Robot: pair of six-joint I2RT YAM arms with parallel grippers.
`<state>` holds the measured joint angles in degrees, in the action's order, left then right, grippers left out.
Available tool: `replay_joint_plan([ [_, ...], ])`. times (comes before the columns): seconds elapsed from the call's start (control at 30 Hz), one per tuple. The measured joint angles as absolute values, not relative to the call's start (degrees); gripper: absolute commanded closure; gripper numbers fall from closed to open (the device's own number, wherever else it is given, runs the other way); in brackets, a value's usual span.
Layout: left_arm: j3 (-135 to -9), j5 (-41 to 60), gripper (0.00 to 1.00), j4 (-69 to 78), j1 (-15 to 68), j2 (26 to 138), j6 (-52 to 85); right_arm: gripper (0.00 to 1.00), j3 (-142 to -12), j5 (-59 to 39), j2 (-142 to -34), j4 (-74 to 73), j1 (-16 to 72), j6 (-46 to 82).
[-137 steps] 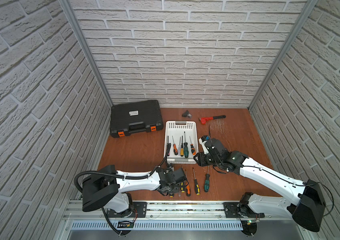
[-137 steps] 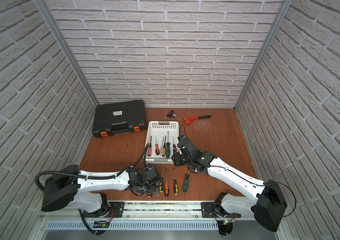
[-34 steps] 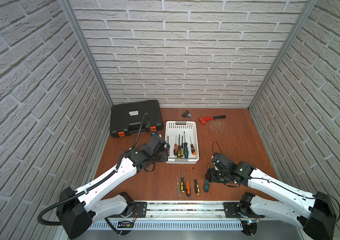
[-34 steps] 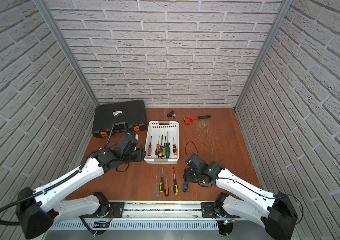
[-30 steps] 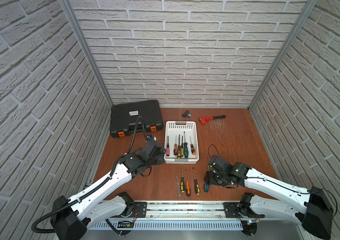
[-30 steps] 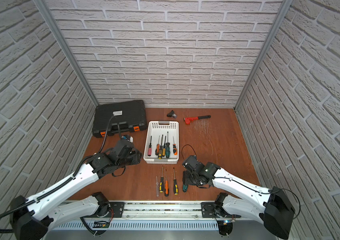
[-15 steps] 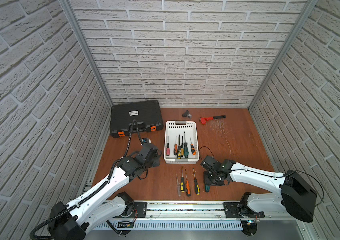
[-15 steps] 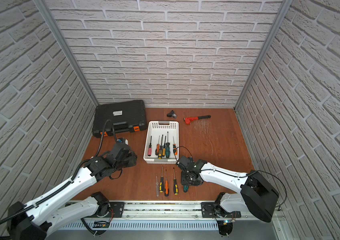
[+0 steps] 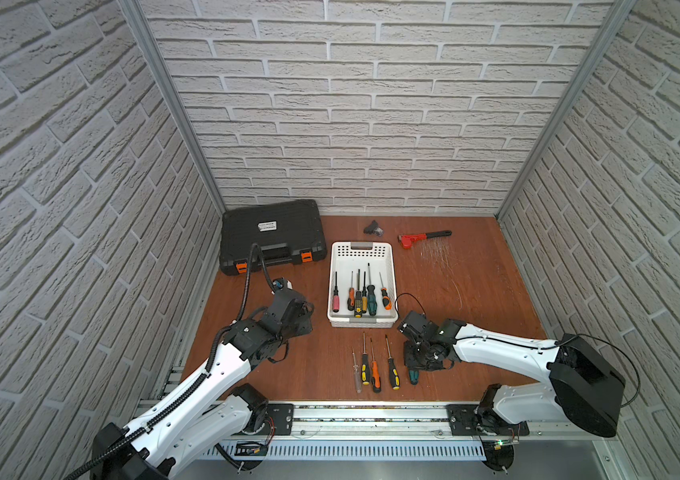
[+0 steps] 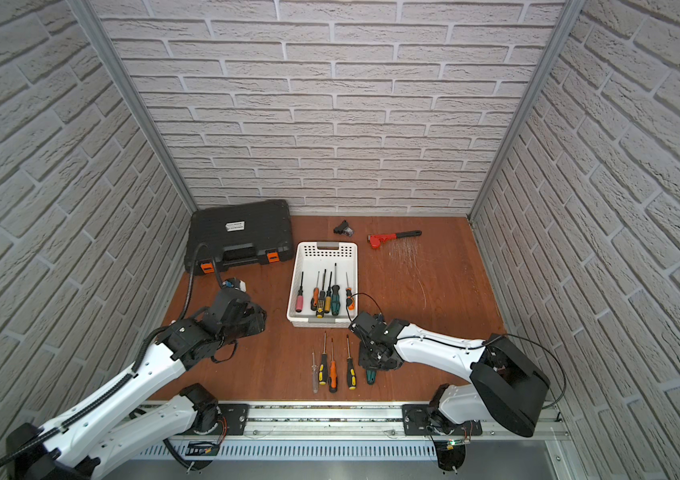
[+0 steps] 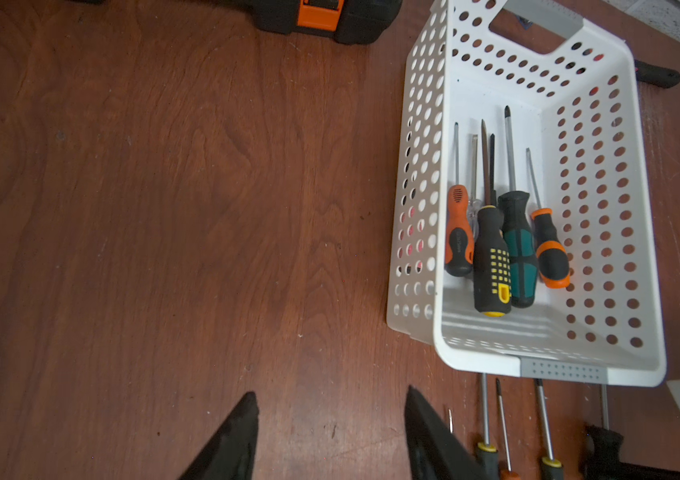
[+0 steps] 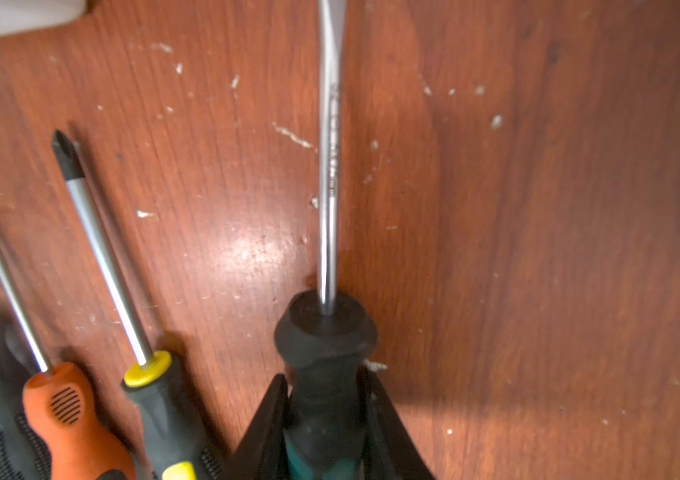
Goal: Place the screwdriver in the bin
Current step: 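Grasp the green-black screwdriver handle with the right gripper while the left arm withdraws, then lift the green-black screwdriver with the right gripper and carry it over the basket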
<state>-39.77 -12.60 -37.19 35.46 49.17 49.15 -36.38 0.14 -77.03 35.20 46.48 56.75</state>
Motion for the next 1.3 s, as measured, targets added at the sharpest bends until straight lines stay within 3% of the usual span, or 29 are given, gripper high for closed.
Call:
replay_joint_plan([
  [0.17,-39.77,-12.62,0.43,-37.39,35.31,49.01,49.15,0.9,-35.05,0.43,-74.08,37.17,46.19,56.9],
  [0.5,-39.79,-13.17,0.43,-37.28,34.63,50.85,49.12,0.88,-40.86,2.83,-58.57,48.82,40.8,55.81],
  [0.7,-43.16,-13.08,0.42,-37.98,33.43,54.59,49.15,0.87,-50.06,4.69,-58.35,50.19,39.24,51.81],
  [0.83,-45.76,-13.17,0.4,-38.24,33.28,55.22,49.54,0.87,-53.49,3.01,-63.79,47.53,39.2,48.12],
  [1.07,-45.78,-13.08,0.38,-40.45,33.1,54.92,51.92,0.86,-71.05,-4.27,-86.02,40.6,39.18,40.1],
  [1.3,-45.78,-13.37,0.38,-42.26,33.1,52.95,53.65,0.86,-79.68,-12.08,-98.89,30.33,39.13,39.38],
])
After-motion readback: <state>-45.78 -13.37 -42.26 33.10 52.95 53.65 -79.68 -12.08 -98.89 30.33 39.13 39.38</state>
